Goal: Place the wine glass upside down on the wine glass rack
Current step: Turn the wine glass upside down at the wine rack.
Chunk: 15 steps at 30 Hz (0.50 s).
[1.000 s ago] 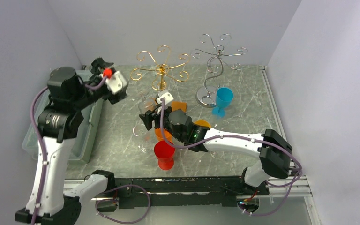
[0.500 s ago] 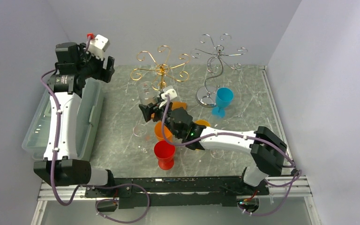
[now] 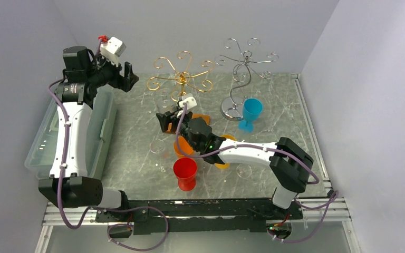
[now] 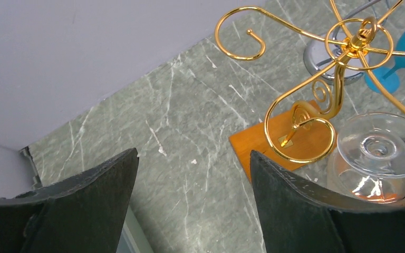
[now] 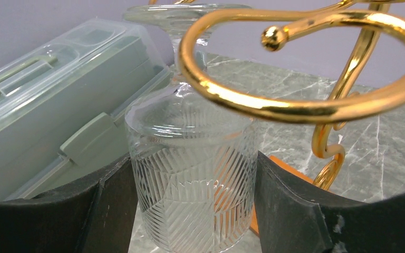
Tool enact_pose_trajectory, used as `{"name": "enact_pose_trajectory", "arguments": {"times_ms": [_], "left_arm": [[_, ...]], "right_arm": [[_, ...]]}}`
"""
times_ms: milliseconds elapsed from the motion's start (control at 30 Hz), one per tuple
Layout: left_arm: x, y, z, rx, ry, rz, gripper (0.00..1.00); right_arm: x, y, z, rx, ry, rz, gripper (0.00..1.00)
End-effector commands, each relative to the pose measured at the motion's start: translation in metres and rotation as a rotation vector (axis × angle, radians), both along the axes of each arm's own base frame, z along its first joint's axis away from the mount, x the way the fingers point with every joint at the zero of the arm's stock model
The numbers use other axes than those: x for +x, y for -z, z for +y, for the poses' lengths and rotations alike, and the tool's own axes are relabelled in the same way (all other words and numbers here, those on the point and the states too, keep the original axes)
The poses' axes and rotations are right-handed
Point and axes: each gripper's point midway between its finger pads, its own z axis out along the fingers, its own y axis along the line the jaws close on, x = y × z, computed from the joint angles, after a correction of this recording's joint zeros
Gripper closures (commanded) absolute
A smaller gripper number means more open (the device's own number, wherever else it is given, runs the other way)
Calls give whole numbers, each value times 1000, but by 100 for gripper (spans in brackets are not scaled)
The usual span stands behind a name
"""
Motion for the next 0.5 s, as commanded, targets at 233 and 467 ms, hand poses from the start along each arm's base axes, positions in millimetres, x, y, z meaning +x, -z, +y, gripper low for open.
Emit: {"name": "enact_pose_trajectory", "arguments": {"times_ms": [233,467], "left_arm": [[8,1,-36,-155,173,30,22],[-13,0,-63,-186,304,41,27]], "right_arm": [[-2,-70,-23,187,-1,-71,80],[-7,-60,-47,171,8,-33,82]]}}
